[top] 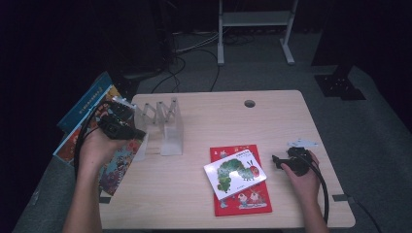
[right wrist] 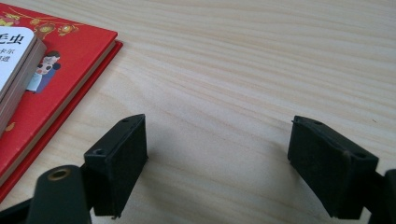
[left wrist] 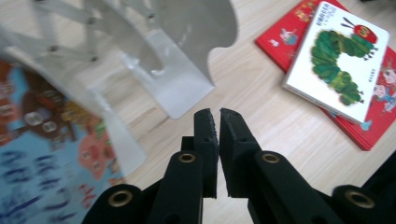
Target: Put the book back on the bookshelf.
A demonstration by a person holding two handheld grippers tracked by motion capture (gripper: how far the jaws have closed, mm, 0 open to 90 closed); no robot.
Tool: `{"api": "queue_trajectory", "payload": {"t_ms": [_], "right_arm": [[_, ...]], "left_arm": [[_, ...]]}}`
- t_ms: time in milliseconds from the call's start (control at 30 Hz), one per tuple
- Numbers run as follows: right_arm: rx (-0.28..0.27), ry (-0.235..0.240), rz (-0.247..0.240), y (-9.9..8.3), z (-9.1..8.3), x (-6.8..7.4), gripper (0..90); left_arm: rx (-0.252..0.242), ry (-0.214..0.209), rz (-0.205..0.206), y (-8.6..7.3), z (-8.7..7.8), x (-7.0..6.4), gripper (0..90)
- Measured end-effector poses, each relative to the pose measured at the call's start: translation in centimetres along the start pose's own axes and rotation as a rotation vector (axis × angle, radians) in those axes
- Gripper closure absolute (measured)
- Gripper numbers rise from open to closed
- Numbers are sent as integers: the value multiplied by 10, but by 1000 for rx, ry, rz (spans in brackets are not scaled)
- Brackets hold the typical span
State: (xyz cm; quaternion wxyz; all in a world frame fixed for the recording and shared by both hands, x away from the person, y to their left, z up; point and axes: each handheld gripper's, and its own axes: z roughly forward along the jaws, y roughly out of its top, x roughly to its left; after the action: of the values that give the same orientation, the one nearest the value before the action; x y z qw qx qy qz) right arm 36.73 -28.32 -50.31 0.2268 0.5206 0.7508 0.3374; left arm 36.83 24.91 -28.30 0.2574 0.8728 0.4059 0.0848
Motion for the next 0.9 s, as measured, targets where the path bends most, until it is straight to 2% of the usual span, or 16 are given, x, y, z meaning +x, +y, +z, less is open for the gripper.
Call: {"api": "queue_trajectory", "payload": {"t_ms": [100, 133, 233, 267, 367, 467, 500, 533, 567, 600, 700, 733, 767, 800, 833, 900], "right_arm": [[0, 0, 0, 0, 0, 0, 186], [0, 0, 0, 0, 0, 0, 186], [0, 0, 0, 0, 0, 0, 187], [-1, 2, -1, 0, 0, 0, 199], [-2, 4, -1, 0, 0, 0, 202], [-2, 6, -4, 0, 0, 0, 201], [-1, 12, -6, 1, 0, -1, 199], [-2, 12, -7, 1, 1, -1, 199], [-2, 12, -7, 1, 1, -1, 199], [-2, 12, -8, 1, 1, -1, 199], [0, 12, -6, 1, 0, -1, 194], [3, 13, -8, 1, 1, 0, 173], [3, 13, -8, 1, 1, 0, 173], [2, 14, -11, 1, 1, 0, 171], [2, 14, -11, 1, 1, 0, 171], [4, 15, -6, 0, 0, 1, 173]], "left_arm": [[-7, -14, 13, 0, 6, -4, 795], [-21, -30, 21, -1, 13, -8, 786], [-45, -46, 37, -3, 20, -12, 743], [-67, -52, 62, -5, 29, -16, 677], [-85, -71, 77, -7, 38, -20, 585], [-114, -92, 120, -11, 54, -25, 531], [-115, -88, 128, -13, 62, -27, 471], [-114, -92, 128, -14, 67, -28, 449], [-114, -92, 128, -14, 67, -28, 444], [-99, -108, 122, -16, 77, -31, 424], [-76, -109, 111, -18, 86, -33, 376], [-63, -99, 130, -21, 96, -36, 365], [-63, -99, 130, -21, 96, -36, 350], [-72, -116, 130, -25, 107, -39, 342], [-72, -116, 130, -25, 107, -39, 331], [-74, -141, 132, -28, 117, -42, 320]]}}
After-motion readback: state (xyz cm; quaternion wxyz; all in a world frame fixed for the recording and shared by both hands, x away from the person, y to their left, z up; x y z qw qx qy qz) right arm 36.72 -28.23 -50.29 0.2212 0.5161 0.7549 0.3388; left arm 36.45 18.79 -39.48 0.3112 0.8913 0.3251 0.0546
